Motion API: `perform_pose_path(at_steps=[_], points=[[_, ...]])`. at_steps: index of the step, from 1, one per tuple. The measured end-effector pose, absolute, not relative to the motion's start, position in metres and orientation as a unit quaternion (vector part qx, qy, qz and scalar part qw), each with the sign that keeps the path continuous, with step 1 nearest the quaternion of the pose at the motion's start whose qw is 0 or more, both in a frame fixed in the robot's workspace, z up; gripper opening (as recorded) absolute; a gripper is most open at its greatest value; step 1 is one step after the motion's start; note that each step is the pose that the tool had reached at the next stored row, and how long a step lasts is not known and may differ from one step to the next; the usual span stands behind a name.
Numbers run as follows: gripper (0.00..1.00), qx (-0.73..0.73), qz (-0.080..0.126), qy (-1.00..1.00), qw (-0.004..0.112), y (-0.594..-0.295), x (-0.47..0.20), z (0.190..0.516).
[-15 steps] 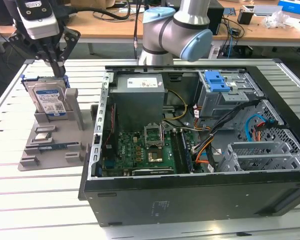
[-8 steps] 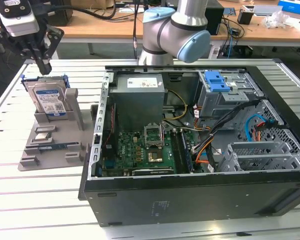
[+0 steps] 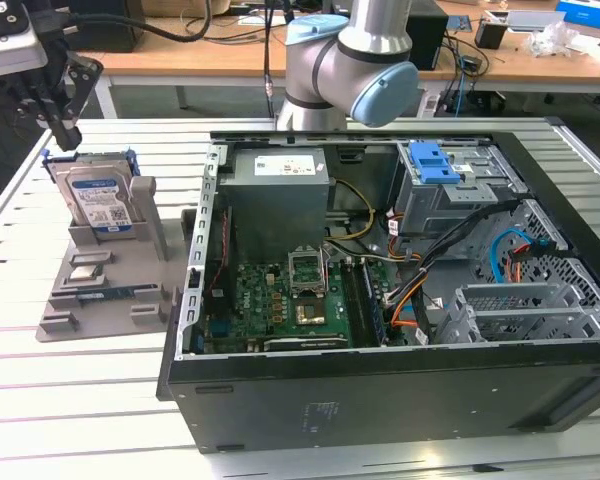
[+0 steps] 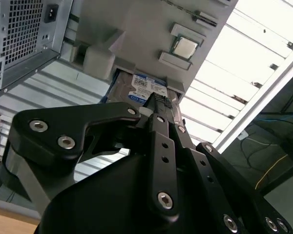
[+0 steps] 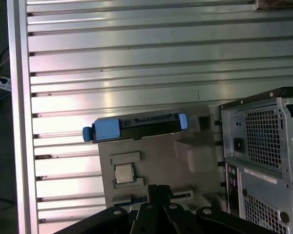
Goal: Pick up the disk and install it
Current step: 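Reach for the disk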
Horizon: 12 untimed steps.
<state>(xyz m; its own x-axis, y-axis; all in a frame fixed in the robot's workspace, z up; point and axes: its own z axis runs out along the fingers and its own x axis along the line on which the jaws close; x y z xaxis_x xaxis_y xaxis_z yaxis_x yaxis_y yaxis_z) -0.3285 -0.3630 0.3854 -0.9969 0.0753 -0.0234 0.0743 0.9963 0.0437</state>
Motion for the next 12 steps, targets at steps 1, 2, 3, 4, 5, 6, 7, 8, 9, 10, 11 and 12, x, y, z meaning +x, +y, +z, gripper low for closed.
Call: perform_pose_path(at_steps=[1,2,3,4,5,6,7,8,9,10,11,12], points=[[0.11,0.037,0.021,0.999,0.013,-0.362,-0.332,0.385],[0.11,0.037,0.021,0.999,0.013,-0.362,-0.335,0.385],[0.11,0.037,0.021,0.999,0.013,-0.361,-0.336,0.384],[0.11,0.037,0.021,0.999,0.013,-0.359,-0.340,0.384],[0.11,0.037,0.021,0.999,0.013,-0.358,-0.342,0.383],[0.11,0.037,0.021,0.999,0.013,-0.356,-0.343,0.382],[0.11,0.037,0.021,0.999,0.012,-0.355,-0.344,0.382],[0.11,0.037,0.021,0.999,0.013,-0.353,-0.344,0.381],[0.11,0.037,0.021,0.999,0.012,-0.353,-0.345,0.381],[0.11,0.037,0.021,0.999,0.013,-0.352,-0.345,0.381],[0.11,0.037,0.021,0.999,0.013,-0.350,-0.345,0.381],[0.11,0.037,0.021,0.999,0.012,-0.350,-0.346,0.381]])
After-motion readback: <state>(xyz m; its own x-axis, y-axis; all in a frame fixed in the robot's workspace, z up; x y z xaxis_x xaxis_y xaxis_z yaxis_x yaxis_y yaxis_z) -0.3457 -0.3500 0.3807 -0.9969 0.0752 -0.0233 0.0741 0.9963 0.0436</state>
